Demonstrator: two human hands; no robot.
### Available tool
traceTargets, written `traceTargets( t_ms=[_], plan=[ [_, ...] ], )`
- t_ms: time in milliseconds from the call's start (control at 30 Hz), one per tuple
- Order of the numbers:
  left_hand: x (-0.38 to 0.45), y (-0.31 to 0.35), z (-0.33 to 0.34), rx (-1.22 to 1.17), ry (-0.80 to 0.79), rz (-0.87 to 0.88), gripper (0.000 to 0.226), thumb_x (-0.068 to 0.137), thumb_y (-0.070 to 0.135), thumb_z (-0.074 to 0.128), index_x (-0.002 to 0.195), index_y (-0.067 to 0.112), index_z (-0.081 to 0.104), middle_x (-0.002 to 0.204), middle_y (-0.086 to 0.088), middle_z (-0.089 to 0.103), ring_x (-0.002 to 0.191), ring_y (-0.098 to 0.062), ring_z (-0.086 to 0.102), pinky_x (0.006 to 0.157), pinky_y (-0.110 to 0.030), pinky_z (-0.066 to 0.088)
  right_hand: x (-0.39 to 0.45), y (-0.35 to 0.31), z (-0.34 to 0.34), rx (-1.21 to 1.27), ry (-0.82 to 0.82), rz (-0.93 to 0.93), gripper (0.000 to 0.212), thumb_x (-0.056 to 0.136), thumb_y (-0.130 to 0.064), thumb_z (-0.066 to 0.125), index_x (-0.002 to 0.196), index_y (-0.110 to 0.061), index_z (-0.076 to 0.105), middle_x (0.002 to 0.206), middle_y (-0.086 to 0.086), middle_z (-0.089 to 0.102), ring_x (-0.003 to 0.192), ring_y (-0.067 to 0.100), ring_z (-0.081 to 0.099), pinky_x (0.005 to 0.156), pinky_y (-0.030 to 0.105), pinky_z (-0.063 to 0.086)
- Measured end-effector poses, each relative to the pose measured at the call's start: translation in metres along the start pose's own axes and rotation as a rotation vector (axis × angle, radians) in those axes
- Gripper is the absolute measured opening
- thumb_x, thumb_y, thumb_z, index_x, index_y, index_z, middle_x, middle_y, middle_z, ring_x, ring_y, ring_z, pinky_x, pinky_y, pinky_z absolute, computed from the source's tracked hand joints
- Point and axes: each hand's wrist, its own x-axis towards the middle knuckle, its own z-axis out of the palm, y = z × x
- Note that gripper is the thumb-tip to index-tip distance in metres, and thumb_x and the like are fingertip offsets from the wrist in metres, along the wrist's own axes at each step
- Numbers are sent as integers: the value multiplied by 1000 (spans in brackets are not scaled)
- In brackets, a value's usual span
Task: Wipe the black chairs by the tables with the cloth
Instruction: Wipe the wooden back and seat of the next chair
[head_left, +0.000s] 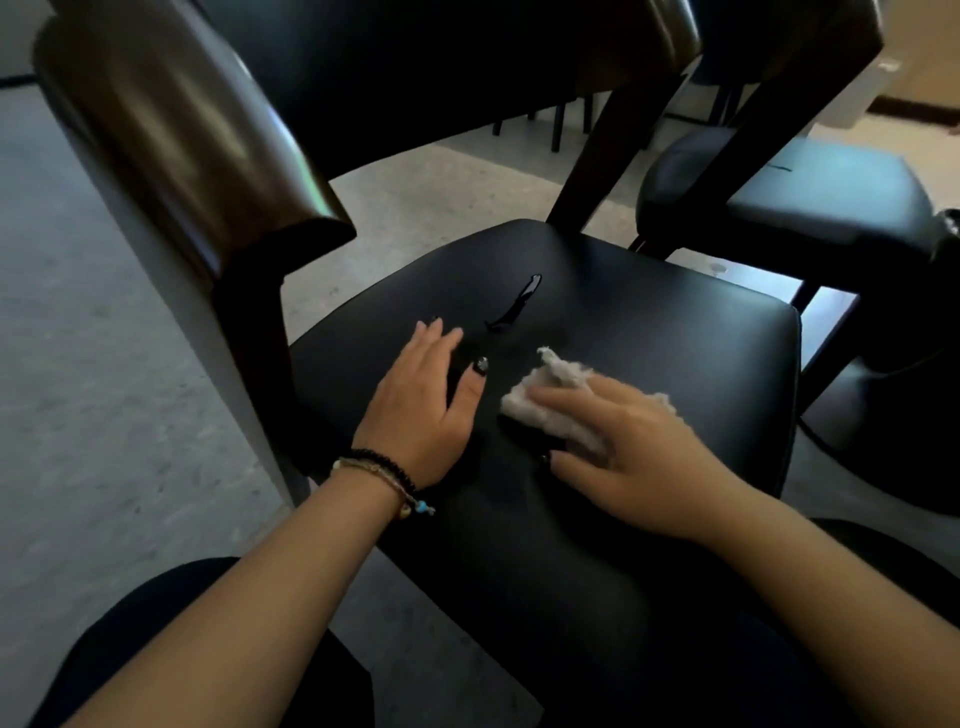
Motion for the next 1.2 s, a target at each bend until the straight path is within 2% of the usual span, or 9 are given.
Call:
traceTargets(
  t_ms=[133,300,400,500,633,767,867,1000,1200],
  plan=[
    [-2,-3,0,-39,68,-6,62,93,48,27,146,17,36,157,1,28,146,-8,14,120,-36,16,-1,-3,3,10,-40,-174,43,89,-22,61,132,-29,60,143,-4,51,143,18,33,117,33,24],
    [-6,-1,0,-91,190,-24,53,94,35,31,141,14,45,151,-1,38,144,-9,23,120,-34,13,39,19,-6,49,128,-192,42,77,-4,52,110,-19,72,125,6,65,121,23,58,104,37,46],
    [-4,-3,2,-60,190,-33,53,93,36,30,139,15,47,151,-1,40,144,-10,23,119,-31,8,79,61,-17,43,334,120,43,83,-4,54,121,-22,68,128,9,62,119,29,56,101,34,42],
    [0,-4,5,120,106,-67,63,91,45,26,147,17,34,157,0,28,147,-12,12,118,-35,0,104,87,-10,57,241,377,41,88,-22,54,127,-35,61,134,5,58,122,30,52,92,29,36],
    [5,-6,10,332,18,-100,72,89,53,20,153,21,13,161,-2,13,149,-18,2,117,-46,-4,102,71,-7,128,171,297,37,88,-26,50,118,-40,67,135,-12,58,128,16,51,102,24,34],
    [4,-6,9,219,72,-99,69,89,47,24,152,20,20,160,-1,18,148,-14,6,118,-46,-2,64,21,0,215,107,113,35,83,-31,51,111,-38,70,130,-20,61,122,-1,51,108,23,36],
    [1,-5,6,58,152,-72,62,90,39,30,149,18,31,157,0,27,147,-10,12,119,-44,1,27,-9,12,119,118,16,39,78,-18,56,111,-31,71,116,-7,68,104,10,60,87,20,42],
    [0,-3,4,-27,196,-64,58,90,34,32,146,18,37,154,1,33,145,-9,17,118,-40,2,1,-20,18,149,80,-61,47,76,-25,42,114,-26,70,123,-1,66,122,19,56,108,35,40],
    [-1,-2,3,-15,185,-78,57,91,35,32,145,17,39,154,1,34,145,-10,20,118,-40,3,42,50,-17,63,311,427,40,89,-12,53,124,-27,66,130,5,63,123,27,54,104,31,39]
  ],
)
